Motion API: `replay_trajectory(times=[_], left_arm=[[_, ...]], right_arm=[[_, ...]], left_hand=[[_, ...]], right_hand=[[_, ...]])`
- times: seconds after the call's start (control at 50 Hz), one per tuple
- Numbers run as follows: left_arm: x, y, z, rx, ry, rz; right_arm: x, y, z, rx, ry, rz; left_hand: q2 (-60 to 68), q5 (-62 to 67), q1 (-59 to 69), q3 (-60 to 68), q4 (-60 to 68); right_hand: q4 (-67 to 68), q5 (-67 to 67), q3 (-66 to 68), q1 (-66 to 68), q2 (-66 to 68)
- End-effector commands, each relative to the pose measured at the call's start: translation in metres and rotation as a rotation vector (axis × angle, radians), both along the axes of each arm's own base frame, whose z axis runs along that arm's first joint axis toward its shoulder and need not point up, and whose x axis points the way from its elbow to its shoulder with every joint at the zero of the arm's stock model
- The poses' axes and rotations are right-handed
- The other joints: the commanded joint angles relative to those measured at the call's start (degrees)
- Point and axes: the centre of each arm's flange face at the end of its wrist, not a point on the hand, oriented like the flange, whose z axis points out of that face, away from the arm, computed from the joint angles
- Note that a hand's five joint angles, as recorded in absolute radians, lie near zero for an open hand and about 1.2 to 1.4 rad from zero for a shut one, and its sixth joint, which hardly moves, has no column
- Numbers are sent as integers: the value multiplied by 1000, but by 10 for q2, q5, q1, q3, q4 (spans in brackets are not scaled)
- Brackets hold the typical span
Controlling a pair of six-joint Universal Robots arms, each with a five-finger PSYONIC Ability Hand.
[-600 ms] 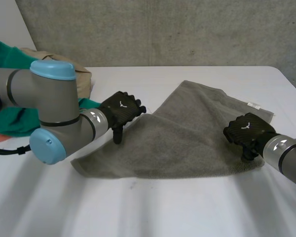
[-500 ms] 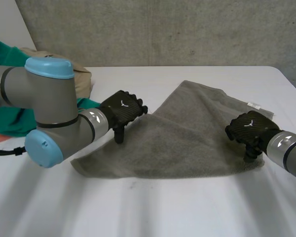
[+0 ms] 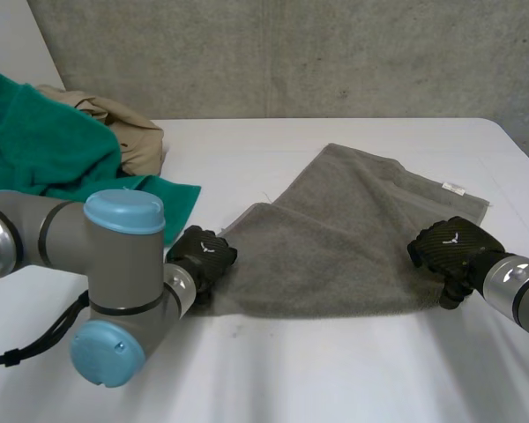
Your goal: Fold the laundry.
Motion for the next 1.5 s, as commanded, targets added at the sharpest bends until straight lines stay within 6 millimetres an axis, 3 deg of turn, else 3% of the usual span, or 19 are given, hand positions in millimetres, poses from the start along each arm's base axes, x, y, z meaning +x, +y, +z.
replay_trajectory(times=[0.02,0.04,0.1,0.16,0.28,0.42,0.7,0.84,0.88,0.94,1.0,1.06,1.16,1.24,1.3,1.38,1.42,1.5], left_arm=[[-2,-8,-9,18,-19,6],[-1,-8,-10,22,-27,6],[-1,-8,-8,15,-33,2],[1,-10,8,-19,-9,22],[5,-13,62,-121,99,52],[9,-10,101,-174,172,59],[6,-12,121,-187,202,52],[6,-10,124,-171,221,61],[6,-11,126,-171,228,66],[8,-12,127,-165,238,74],[9,-11,129,-158,248,77],[14,-7,137,-144,272,92],[21,7,154,-115,307,94],[37,17,179,-128,358,124],[48,20,196,-165,402,139],[58,10,211,-217,455,156],[60,1,210,-223,459,166],[58,-35,182,-175,420,214]], right_arm=[[0,1,-2,9,-21,-16],[0,0,-3,10,-27,-20],[-1,0,-3,12,-30,-25],[-3,-3,0,7,-34,-38],[-13,-17,12,-4,-69,-92],[-21,-27,15,58,-129,-117],[-15,-23,-11,166,-223,-7],[-10,-24,-27,166,-215,14],[-8,-25,-32,165,-205,21],[-10,-31,-30,130,-199,8],[-11,-32,-25,120,-211,-14],[-9,-30,-3,69,-235,-14],[-4,-17,62,-80,-275,11],[-3,-3,119,-163,-332,12],[-2,-2,142,-174,-370,4],[15,2,156,-168,-387,51],[25,0,153,-154,-378,70],[51,-10,131,-100,-326,87]], left_hand=[[275,284,263,281,281],[360,369,349,367,366],[372,382,361,379,378],[372,382,361,379,378],[372,382,361,379,378],[372,382,361,379,378],[372,382,361,379,378],[372,382,361,379,378],[372,382,361,379,378],[372,382,361,379,378],[372,382,361,379,378],[372,382,361,379,378],[372,382,361,379,378],[372,382,361,379,378],[372,382,361,379,378],[372,382,361,379,378],[372,382,361,379,378],[372,382,361,379,378]], right_hand=[[51,58,51,40,49],[49,56,50,39,47],[49,56,50,39,47],[4,11,5,-7,2],[-138,-131,-137,-148,-139],[-143,-136,-142,-153,-144],[-59,-52,-58,-69,-60],[19,26,19,8,17],[112,119,113,102,111],[447,454,447,436,445],[448,455,449,438,446],[448,455,449,438,446],[448,455,449,438,446],[448,455,449,438,446],[448,455,449,438,446],[448,455,449,438,446],[448,455,449,438,446],[448,455,449,438,446]])
